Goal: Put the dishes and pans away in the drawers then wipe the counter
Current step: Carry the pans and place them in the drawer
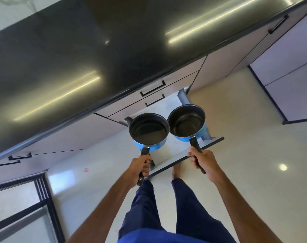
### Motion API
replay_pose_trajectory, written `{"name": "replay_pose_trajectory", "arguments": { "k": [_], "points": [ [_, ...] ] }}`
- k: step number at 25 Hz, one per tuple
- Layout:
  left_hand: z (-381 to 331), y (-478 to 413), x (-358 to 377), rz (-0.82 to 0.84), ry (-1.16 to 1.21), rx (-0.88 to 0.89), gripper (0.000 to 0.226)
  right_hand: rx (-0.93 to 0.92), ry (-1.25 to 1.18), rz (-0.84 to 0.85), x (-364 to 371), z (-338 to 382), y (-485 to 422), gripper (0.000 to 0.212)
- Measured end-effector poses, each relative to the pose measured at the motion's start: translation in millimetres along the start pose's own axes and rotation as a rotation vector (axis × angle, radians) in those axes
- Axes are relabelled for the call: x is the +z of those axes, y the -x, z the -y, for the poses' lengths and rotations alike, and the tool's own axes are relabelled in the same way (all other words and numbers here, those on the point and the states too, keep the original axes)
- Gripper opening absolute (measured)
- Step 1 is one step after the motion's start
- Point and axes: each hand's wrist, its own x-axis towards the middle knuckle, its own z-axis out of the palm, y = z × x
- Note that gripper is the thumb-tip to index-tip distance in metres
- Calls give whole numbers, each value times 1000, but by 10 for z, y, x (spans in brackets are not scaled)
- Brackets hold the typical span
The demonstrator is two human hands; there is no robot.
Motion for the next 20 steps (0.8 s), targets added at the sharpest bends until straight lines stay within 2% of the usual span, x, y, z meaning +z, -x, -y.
{"name": "replay_pose_trajectory", "arguments": {
  "k": [3, 6, 9, 11, 13, 15, 20],
  "points": [
    [48, -421, 308, -80, -81, -18, 26, -36, 94, -53, -76, -100, -495, 26],
    [89, -997, 496, -148, -156, 44, 19, -101, 263, -114, -36, -196, -1124, 33],
    [90, -1796, 546, -278, -256, 88, 31, -177, 458, -182, 94, -345, -1887, 44],
    [64, -2310, 542, -374, -467, 160, 39, -182, 580, -244, 191, -428, -2360, 51],
    [53, -2832, 550, -490, -789, 224, 44, -164, 694, -323, 285, -497, -2847, 59],
    [20, -3266, 559, -589, -946, 253, 43, -184, 770, -382, 365, -536, -3248, 57],
    [7, -4019, 637, -604, -934, 271, 36, -260, 872, -446, 505, -668, -3922, 56]
  ]
}}
